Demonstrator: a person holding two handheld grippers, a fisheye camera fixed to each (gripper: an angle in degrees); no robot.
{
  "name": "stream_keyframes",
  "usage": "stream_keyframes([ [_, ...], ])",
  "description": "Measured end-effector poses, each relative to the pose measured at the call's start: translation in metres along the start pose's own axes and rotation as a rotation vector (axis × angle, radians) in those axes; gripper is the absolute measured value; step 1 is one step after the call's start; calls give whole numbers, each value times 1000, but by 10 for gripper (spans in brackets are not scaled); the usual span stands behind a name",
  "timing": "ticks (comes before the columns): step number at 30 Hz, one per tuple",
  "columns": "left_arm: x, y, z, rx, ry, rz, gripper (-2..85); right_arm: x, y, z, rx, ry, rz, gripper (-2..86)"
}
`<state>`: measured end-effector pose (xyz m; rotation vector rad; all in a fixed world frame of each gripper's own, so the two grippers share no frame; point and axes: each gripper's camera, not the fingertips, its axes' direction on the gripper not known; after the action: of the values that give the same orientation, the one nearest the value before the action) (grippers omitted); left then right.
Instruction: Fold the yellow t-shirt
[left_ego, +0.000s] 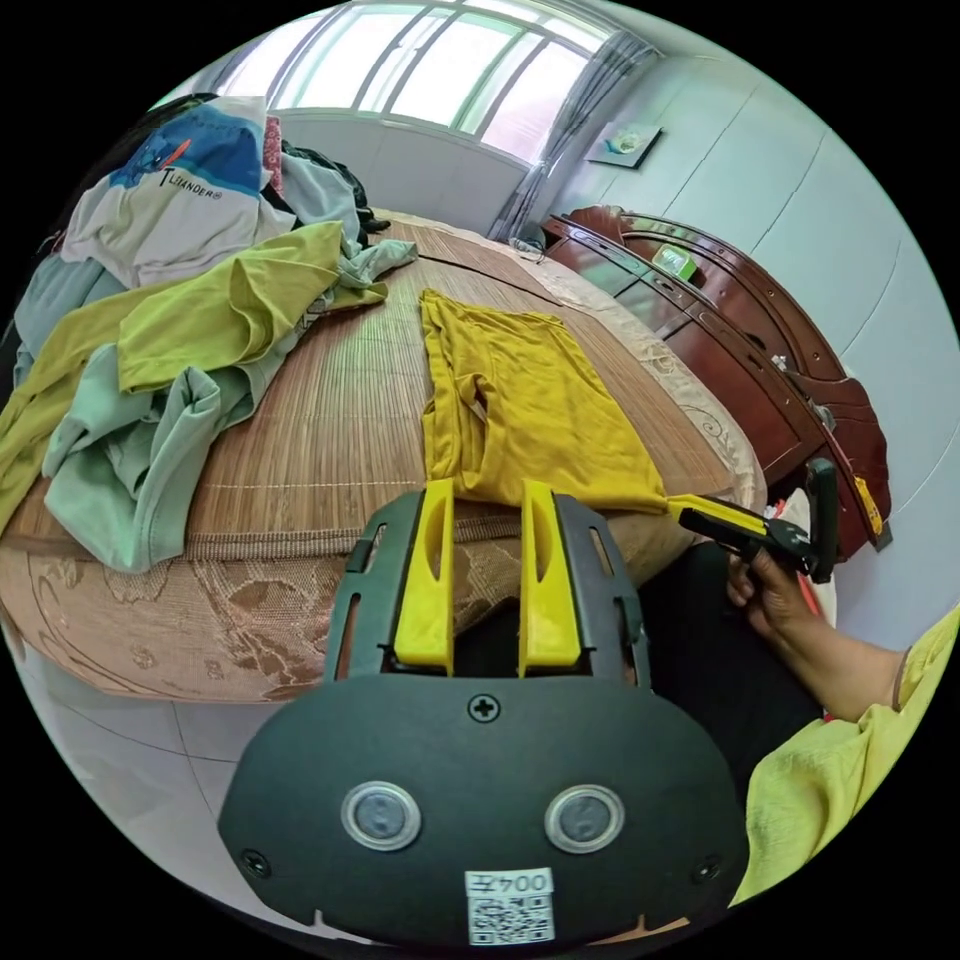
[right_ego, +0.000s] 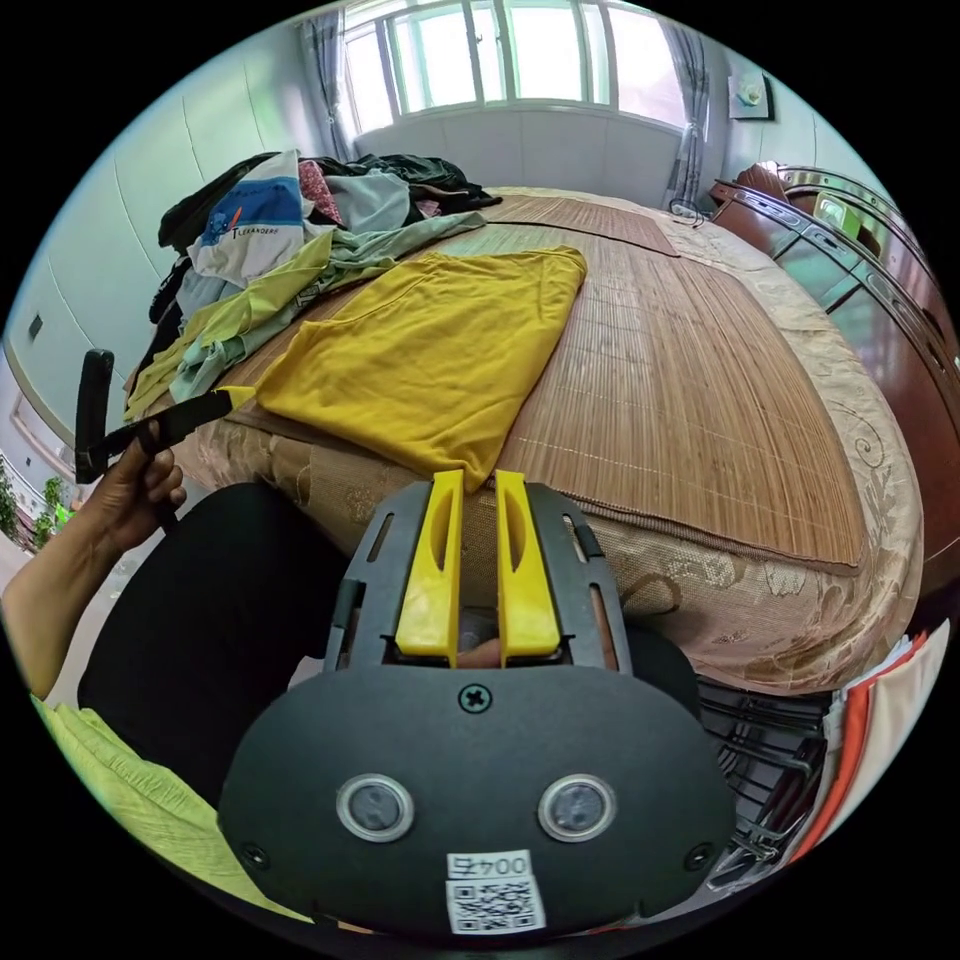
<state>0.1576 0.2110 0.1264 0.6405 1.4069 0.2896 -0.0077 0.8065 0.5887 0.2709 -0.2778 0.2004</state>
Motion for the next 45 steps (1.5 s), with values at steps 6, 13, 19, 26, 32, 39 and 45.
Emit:
stream_keyframes([
  [6, 13, 5, 11, -9, 16, 21, 78, -10, 23, -28, 91, 6, -18, 60],
  [13, 9, 2, 21, -41, 40, -33, 72, -7, 41, -45, 68, -145, -20, 127],
  [19, 5, -8, 13, -28, 59, -62, 38, -38, 50, -70, 125, -135, -73, 99],
  [26, 2, -36, -3, -71, 84, -83, 21, -133, 18, -67, 131, -189, -274, 109],
  [32, 1, -60, -19, -81, 99, -76, 20, -224, -8, -36, 78, -63, -527, 90],
  [39, -25, -80, -48, -48, 162, -134, 34, -222, -25, -35, 63, -101, -410, -1],
  [45, -61, -98, -59, -38, 403, -291, 99, -206, -30, -52, 98, -169, -316, -4],
])
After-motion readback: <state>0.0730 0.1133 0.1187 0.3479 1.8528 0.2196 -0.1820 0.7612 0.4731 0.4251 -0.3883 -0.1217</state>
